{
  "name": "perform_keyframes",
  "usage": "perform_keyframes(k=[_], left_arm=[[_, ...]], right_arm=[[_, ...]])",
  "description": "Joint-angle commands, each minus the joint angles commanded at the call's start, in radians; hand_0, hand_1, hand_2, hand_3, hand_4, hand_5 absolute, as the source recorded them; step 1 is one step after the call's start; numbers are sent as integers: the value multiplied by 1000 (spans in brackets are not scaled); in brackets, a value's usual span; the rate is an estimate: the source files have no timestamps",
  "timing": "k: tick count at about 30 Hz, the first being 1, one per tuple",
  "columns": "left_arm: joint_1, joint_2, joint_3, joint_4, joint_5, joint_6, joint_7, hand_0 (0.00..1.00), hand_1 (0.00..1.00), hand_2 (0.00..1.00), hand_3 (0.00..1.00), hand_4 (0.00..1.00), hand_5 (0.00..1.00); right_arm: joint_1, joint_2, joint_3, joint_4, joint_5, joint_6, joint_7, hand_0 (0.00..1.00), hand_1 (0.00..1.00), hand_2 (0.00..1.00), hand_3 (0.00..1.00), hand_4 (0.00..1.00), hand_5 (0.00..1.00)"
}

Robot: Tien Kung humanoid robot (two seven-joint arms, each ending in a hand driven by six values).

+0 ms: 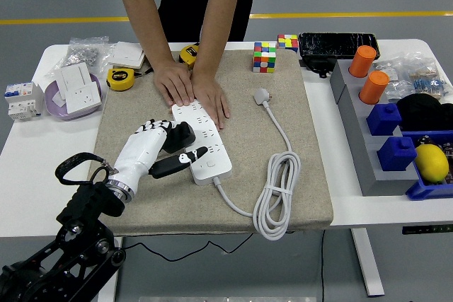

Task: Pick up the plug,place it near the board,insert it into the board,press the button

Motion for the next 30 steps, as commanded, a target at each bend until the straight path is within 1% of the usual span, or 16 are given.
perform_keyframes(k=[3, 6, 15, 22, 30], left_arm=[[-5, -2, 8, 4, -3, -5, 0, 998, 961, 902, 831, 998, 998], [-18, -8, 11, 13, 2, -8, 1, 998, 961, 902, 831, 998, 998], [-56, -13, 38, 29, 12, -14, 2, 998, 959, 898, 829, 998, 998], [-61, -10, 65, 44, 11, -23, 4, 998, 959, 897, 828, 998, 998], [-62, -9, 75, 55, 11, -27, 3, 998, 958, 896, 830, 998, 998]], right_arm=[[0, 0, -2, 0, 2, 0, 1, 837, 728, 723, 765, 998, 969], [0, 0, -2, 0, 2, 0, 0, 837, 728, 723, 765, 998, 969], [0, -1, 2, 0, -5, 0, -2, 837, 728, 723, 765, 998, 968], [-2, -1, -4, 0, -3, 0, -1, 837, 728, 723, 765, 998, 969], [-2, -3, -4, 0, -6, 0, -2, 836, 728, 723, 765, 998, 970]])
